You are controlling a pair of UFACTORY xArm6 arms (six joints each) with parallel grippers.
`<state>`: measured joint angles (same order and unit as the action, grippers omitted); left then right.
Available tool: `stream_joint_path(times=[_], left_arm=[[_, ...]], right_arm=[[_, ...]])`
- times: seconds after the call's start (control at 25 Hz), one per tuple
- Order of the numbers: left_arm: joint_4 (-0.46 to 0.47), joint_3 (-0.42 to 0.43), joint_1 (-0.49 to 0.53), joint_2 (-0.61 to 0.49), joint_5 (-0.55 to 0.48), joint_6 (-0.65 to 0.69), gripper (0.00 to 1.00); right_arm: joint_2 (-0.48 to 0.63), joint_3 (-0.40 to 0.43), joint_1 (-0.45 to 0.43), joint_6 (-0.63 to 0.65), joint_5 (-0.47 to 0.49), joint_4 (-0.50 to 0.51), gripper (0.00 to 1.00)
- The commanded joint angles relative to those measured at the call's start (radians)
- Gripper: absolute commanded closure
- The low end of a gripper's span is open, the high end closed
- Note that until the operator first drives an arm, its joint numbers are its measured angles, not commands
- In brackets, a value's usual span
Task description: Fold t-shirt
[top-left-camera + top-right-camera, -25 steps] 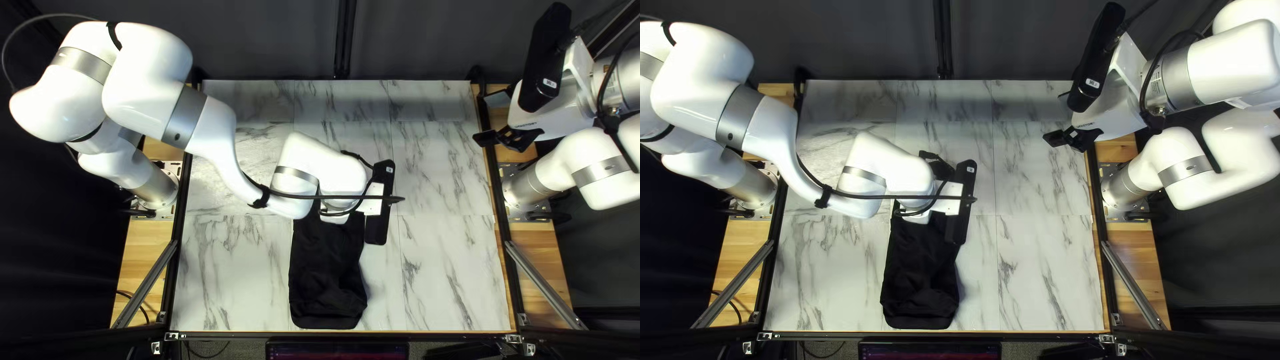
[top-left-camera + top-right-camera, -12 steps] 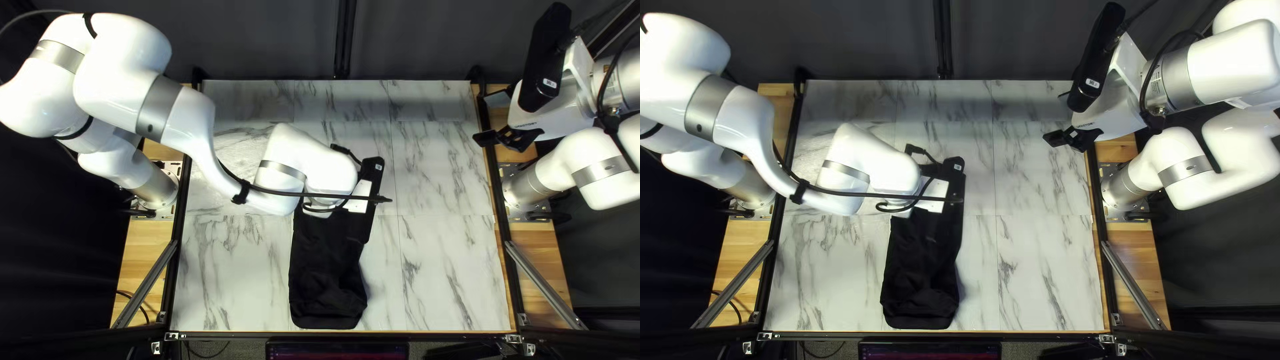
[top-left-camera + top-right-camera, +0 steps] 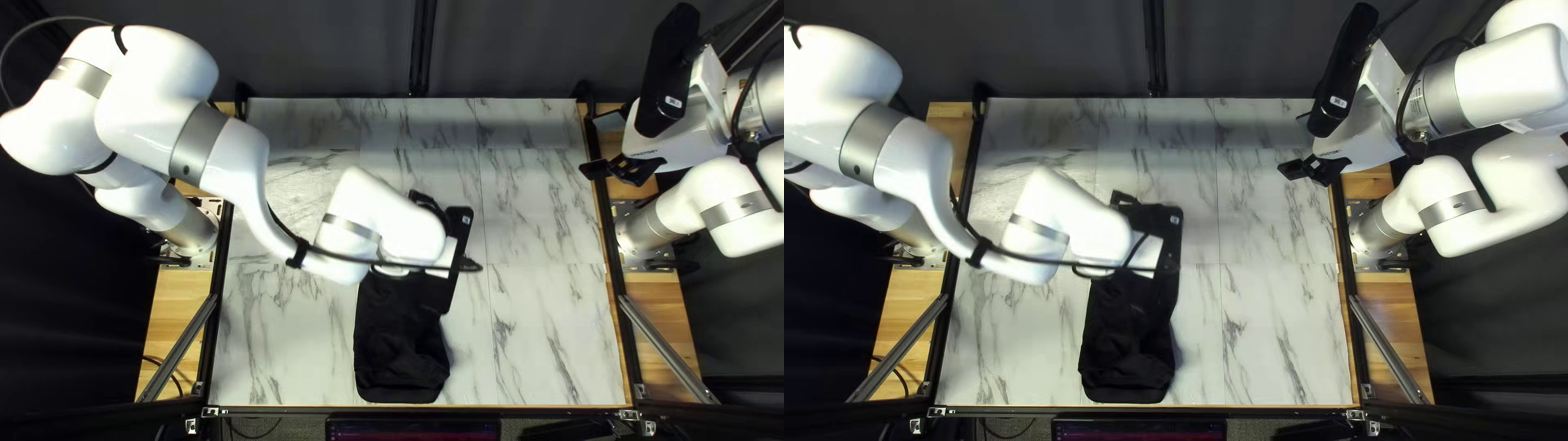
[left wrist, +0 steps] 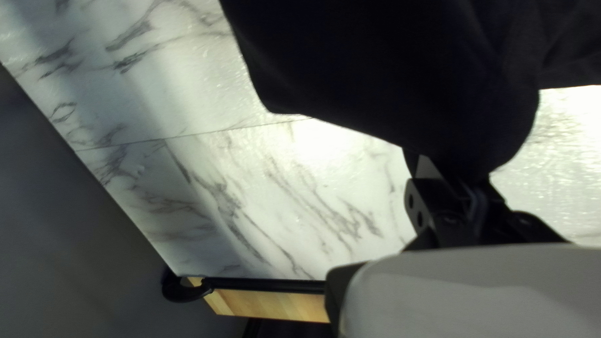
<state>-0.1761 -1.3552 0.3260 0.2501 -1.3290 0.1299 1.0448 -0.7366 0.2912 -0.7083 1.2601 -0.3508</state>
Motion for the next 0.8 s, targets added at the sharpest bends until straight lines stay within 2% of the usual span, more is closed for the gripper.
stream_joint_path(times=[0.04,0.12,0.16,0.24,0.32,0.36,0.4,0.44,0.48,0.64,0.8], left_arm=[[0.018,0.043,-0.005,0.021,0.050,-0.004,0.88],[0.027,0.061,-0.003,0.026,0.066,-0.005,0.77],[0.032,0.065,-0.002,0.030,0.072,-0.008,0.66],[0.043,0.066,0.003,0.041,0.084,-0.017,0.59],[0.055,0.061,0.005,0.054,0.099,-0.031,0.46],[0.067,0.047,0.010,0.073,0.112,-0.045,0.45],[0.073,0.044,0.011,0.079,0.120,-0.052,0.30],[0.087,0.046,0.012,0.086,0.143,-0.067,0.23],[0.096,0.054,0.011,0.086,0.162,-0.076,0.00],[0.119,0.120,-0.005,0.054,0.234,-0.091,0.00],[0.112,0.181,-0.018,-0.022,0.242,-0.080,0.00]], right_arm=[[0.000,0.000,0.000,0.000,0.000,0.000,0.00],[0.000,0.000,0.000,0.000,0.000,0.000,0.00],[0.000,0.000,0.000,0.000,0.000,0.000,0.00],[0.000,0.000,0.000,0.000,0.000,0.000,0.00],[0.000,0.000,0.000,0.000,0.000,0.000,0.00],[0.000,0.000,0.000,0.000,0.000,0.000,0.00],[0.000,0.000,0.000,0.000,0.000,0.000,0.00],[0.000,0.000,0.000,0.000,0.000,0.000,0.00],[0.000,0.000,0.000,0.000,0.000,0.000,0.00],[0.000,0.000,0.000,0.000,0.000,0.000,0.00],[0.000,0.000,0.000,0.000,0.000,0.000,0.00]])
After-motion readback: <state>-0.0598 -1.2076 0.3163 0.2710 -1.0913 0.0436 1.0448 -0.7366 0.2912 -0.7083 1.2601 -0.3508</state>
